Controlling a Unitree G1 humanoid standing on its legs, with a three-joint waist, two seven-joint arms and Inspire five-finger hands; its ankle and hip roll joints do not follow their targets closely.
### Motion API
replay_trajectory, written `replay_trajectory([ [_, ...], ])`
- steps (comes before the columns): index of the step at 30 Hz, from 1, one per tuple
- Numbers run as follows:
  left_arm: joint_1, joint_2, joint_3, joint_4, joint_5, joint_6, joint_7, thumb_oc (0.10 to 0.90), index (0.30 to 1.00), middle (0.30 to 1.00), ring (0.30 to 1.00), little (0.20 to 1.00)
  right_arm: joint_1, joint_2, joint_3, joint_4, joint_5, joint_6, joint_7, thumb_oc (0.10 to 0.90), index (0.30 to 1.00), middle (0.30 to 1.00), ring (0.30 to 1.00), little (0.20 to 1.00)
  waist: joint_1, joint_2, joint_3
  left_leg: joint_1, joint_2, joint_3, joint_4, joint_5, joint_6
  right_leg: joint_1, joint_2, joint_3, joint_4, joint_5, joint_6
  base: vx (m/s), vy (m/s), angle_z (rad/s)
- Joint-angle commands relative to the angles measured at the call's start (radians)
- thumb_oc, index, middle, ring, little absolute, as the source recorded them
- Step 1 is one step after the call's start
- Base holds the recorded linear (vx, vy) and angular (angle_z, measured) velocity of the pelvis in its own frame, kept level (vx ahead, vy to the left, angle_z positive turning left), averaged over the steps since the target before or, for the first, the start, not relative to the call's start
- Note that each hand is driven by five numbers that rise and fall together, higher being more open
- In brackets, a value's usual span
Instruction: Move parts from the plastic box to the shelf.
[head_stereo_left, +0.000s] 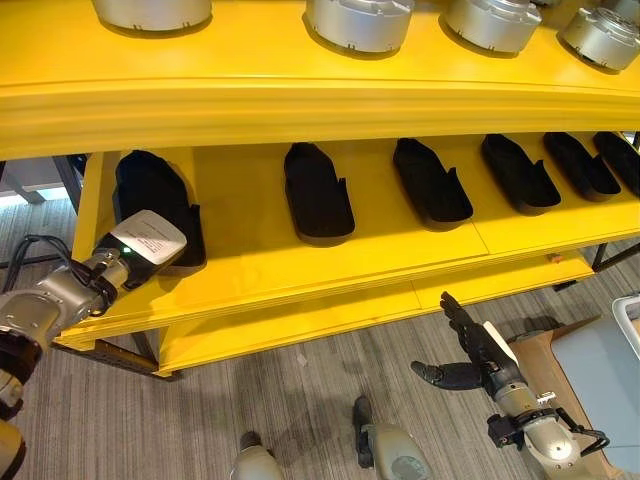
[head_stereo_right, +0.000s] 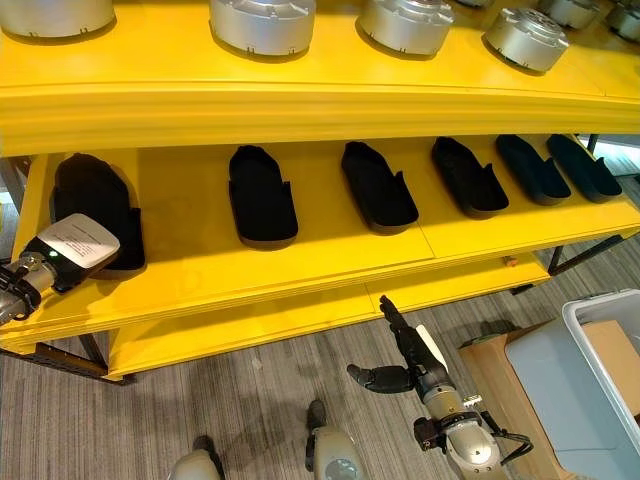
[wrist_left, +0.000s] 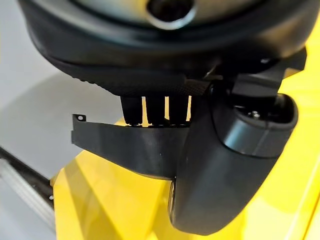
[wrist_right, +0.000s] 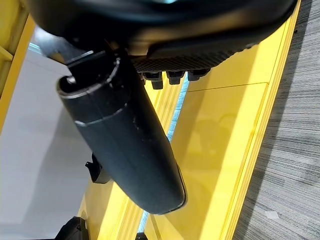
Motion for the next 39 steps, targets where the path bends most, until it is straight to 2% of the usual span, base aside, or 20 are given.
replay_trajectory([
  [1, -0.007, 0.042, 0.157, 0.012, -0.059, 0.09, 0.025, 0.9, 1.0, 1.0, 1.0, 1.0, -0.022, -0.033, -0.102, -0.126, 0.033, -0.075, -0.016, 0.9, 1.0, 1.0, 1.0, 1.0, -0.008, -0.014, -0.081, -0.063, 0.013, -0.01, 0.077, -0.07, 0.03, 0.11, -0.068, 0.014, -0.05, -0.071, 0.098, 0.0, 0.0, 0.0],
  [9, 0.017, 0.029, 0.228, -0.003, -0.102, 0.113, -0.008, 0.9, 1.0, 1.0, 1.0, 1.0, -0.015, -0.026, -0.11, -0.125, 0.03, -0.056, -0.012, 0.9, 1.0, 1.0, 1.0, 1.0, -0.004, -0.015, -0.081, -0.06, 0.015, -0.011, 0.078, -0.069, 0.03, 0.113, -0.067, 0.013, -0.05, -0.072, 0.094, 0.0, 0.0, 0.0],
  [13, 0.033, 0.062, 0.286, -0.143, -0.182, 0.093, -0.078, 0.9, 1.0, 1.0, 1.0, 1.0, -0.012, -0.012, -0.128, -0.114, 0.028, -0.034, 0.002, 0.9, 1.0, 1.0, 1.0, 1.0, -0.001, -0.013, -0.089, -0.054, 0.008, -0.014, 0.061, -0.059, 0.031, 0.118, -0.072, 0.008, -0.054, -0.072, 0.091, 0.02, 0.0, 0.03],
  [15, 0.066, 0.088, 0.353, -0.215, -0.224, 0.092, -0.106, 0.9, 1.0, 1.0, 1.0, 1.0, -0.007, -0.001, -0.137, -0.11, 0.022, -0.021, 0.008, 0.9, 1.0, 1.0, 1.0, 1.0, 0.007, -0.006, -0.09, -0.048, 0.009, -0.016, 0.063, -0.067, 0.031, 0.13, -0.069, 0.005, -0.053, -0.081, 0.091, 0.02, -0.001, 0.01],
  [22, 0.073, 0.122, 0.388, -0.265, -0.242, 0.095, -0.131, 0.9, 1.0, 1.0, 1.0, 1.0, -0.005, 0.004, -0.14, -0.098, 0.015, -0.009, 0.016, 0.9, 1.0, 1.0, 1.0, 1.0, 0.008, -0.002, -0.098, -0.048, 0.004, -0.017, 0.056, -0.059, 0.033, 0.13, -0.073, -0.001, -0.057, -0.076, 0.09, 0.0, 0.0, 0.0],
  [27, 0.127, 0.147, 0.466, -0.333, -0.279, 0.1, -0.148, 0.9, 1.0, 1.0, 1.0, 1.0, 0.001, 0.013, -0.153, -0.095, 0.015, -0.003, 0.021, 0.9, 1.0, 1.0, 1.0, 1.0, 0.017, -0.001, -0.101, -0.045, 0.002, -0.019, 0.049, -0.056, 0.034, 0.133, -0.074, -0.004, -0.062, -0.075, 0.088, 0.0, 0.0, 0.0],
  [28, 0.17, 0.146, 0.523, -0.361, -0.304, 0.105, -0.151, 0.9, 1.0, 1.0, 1.0, 1.0, 0.004, 0.021, -0.159, -0.092, 0.016, 0.001, 0.021, 0.9, 1.0, 1.0, 1.0, 1.0, 0.024, -0.002, -0.102, -0.045, 0.002, -0.02, 0.047, -0.055, 0.033, 0.135, -0.074, -0.005, -0.062, -0.075, 0.087, 0.0, 0.0, 0.0],
  [32, 0.282, 0.131, 0.647, -0.435, -0.337, 0.116, -0.166, 0.9, 1.0, 1.0, 1.0, 1.0, 0.008, 0.033, -0.17, -0.088, 0.016, 0.007, 0.023, 0.9, 1.0, 1.0, 1.0, 1.0, 0.035, -0.002, -0.103, -0.043, 0.001, -0.023, 0.043, -0.054, 0.033, 0.137, -0.073, -0.007, -0.063, -0.076, 0.085, 0.0, -0.003, 0.01],
  [34, 0.394, 0.095, 0.768, -0.485, -0.367, 0.124, -0.168, 0.9, 1.0, 1.0, 1.0, 1.0, 0.008, 0.036, -0.175, -0.085, 0.014, 0.012, 0.022, 0.9, 1.0, 1.0, 1.0, 1.0, 0.038, -0.002, -0.102, -0.039, 0.001, -0.023, 0.039, -0.053, 0.033, 0.14, -0.074, -0.006, -0.063, -0.078, 0.083, 0.0, 0.0, 0.0],
  [35, 0.471, 0.05, 0.845, -0.541, -0.389, 0.13, -0.176, 0.9, 1.0, 1.0, 1.0, 1.0, 0.006, 0.042, -0.177, -0.084, 0.016, 0.018, 0.023, 0.9, 1.0, 1.0, 1.0, 1.0, 0.042, -0.003, -0.102, -0.038, 0.0, -0.026, 0.039, -0.052, 0.032, 0.141, -0.074, -0.007, -0.061, -0.08, 0.08, -0.02, -0.018, 0.07],
  [38, 0.573, -0.045, 0.938, -0.605, -0.446, 0.14, -0.181, 0.9, 1.0, 1.0, 1.0, 1.0, 0.006, 0.052, -0.182, -0.082, 0.014, 0.025, 0.024, 0.9, 1.0, 1.0, 1.0, 1.0, 0.048, -0.002, -0.099, -0.031, 0.002, -0.028, 0.041, -0.061, 0.031, 0.148, -0.071, -0.007, -0.058, -0.088, 0.076, 0.0, -0.009, 0.06],
  [39, 0.583, -0.048, 0.949, -0.611, -0.446, 0.141, -0.183, 0.9, 1.0, 1.0, 1.0, 1.0, 0.005, 0.05, -0.18, -0.082, 0.014, 0.025, 0.024, 0.9, 1.0, 1.0, 1.0, 1.0, 0.045, -0.002, -0.1, -0.033, 0.0, -0.028, 0.038, -0.054, 0.032, 0.146, -0.072, -0.006, -0.06, -0.083, 0.076, 0.0, 0.0, 0.0],
])
